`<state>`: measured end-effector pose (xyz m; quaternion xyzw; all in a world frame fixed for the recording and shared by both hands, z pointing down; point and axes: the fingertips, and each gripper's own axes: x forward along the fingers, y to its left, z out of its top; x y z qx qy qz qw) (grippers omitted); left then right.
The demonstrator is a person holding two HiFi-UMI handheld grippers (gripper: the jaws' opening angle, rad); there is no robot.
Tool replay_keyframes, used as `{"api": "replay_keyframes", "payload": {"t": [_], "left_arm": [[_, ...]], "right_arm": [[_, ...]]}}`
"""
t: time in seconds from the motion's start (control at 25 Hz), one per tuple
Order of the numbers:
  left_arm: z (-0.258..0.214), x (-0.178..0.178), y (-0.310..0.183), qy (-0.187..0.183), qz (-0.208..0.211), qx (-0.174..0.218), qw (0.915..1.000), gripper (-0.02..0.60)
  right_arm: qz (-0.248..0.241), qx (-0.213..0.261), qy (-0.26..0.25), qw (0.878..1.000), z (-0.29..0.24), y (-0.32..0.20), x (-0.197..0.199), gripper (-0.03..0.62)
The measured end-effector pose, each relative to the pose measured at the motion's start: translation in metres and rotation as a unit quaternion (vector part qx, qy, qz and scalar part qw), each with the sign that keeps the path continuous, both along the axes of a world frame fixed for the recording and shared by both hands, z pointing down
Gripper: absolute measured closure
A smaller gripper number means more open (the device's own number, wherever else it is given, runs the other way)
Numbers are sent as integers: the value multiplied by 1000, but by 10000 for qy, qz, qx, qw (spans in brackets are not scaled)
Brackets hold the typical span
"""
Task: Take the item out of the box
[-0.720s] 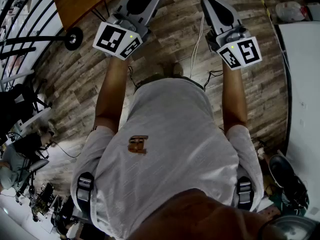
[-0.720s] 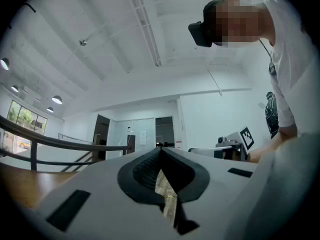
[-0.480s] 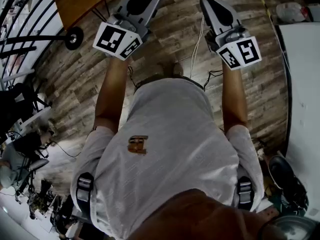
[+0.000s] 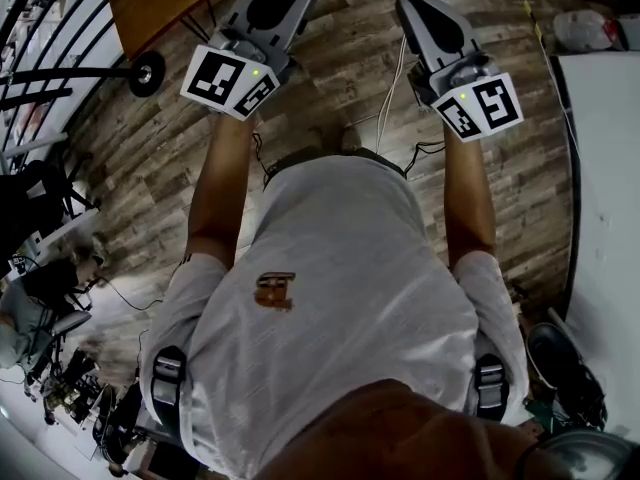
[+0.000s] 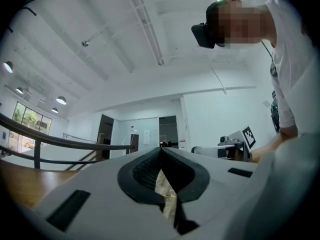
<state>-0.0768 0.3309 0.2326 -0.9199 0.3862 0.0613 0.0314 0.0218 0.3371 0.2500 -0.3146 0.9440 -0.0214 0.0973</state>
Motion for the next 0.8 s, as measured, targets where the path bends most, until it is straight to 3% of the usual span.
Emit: {"api": "replay_keyframes", "payload": {"t": [0.4, 0.8], "left_arm": [[6, 34, -26, 1, -241, 67, 9997, 561], [6, 43, -55, 17, -283, 101, 9995, 562]], "right_arm": [[-195, 64, 16, 9998, 7, -27, 39, 562], [-177, 69, 28, 9998, 10, -54, 53, 562]]}}
